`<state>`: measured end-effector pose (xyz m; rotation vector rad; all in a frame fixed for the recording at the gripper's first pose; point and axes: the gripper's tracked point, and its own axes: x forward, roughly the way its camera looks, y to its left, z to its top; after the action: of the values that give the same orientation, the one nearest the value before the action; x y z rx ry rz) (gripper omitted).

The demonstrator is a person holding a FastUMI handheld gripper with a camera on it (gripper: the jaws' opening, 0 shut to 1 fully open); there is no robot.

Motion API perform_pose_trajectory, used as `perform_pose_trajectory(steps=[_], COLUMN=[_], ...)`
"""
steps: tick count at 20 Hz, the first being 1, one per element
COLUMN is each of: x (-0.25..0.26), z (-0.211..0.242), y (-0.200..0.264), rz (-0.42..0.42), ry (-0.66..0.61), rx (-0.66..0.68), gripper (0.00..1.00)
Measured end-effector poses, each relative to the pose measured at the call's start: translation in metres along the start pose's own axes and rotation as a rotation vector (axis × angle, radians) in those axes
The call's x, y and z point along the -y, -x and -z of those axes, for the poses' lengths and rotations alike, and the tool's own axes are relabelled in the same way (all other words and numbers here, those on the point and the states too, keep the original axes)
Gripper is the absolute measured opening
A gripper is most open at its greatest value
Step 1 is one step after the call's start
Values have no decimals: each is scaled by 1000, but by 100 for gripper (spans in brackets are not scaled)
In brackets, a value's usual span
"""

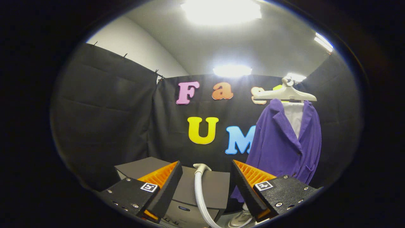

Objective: Iron the clothes twice with a garment steamer, once on the left side and once on the right side.

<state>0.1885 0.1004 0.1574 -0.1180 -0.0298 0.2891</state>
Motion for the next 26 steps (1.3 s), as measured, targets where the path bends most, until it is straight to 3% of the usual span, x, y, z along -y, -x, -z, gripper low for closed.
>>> perform_pose_trajectory(steps=[5,10,15,19,26], x=[-16,-17,-9,-16,2], z=[-2,15,49,80,146], y=[-68,-140,-203,-235,-290], rz=[-111,-158,-150,-194,-142], ry=[-56,-94,-134,-228,-248], rx=[-109,-248,-399,-540,-722], gripper=[95,96,96,96,95])
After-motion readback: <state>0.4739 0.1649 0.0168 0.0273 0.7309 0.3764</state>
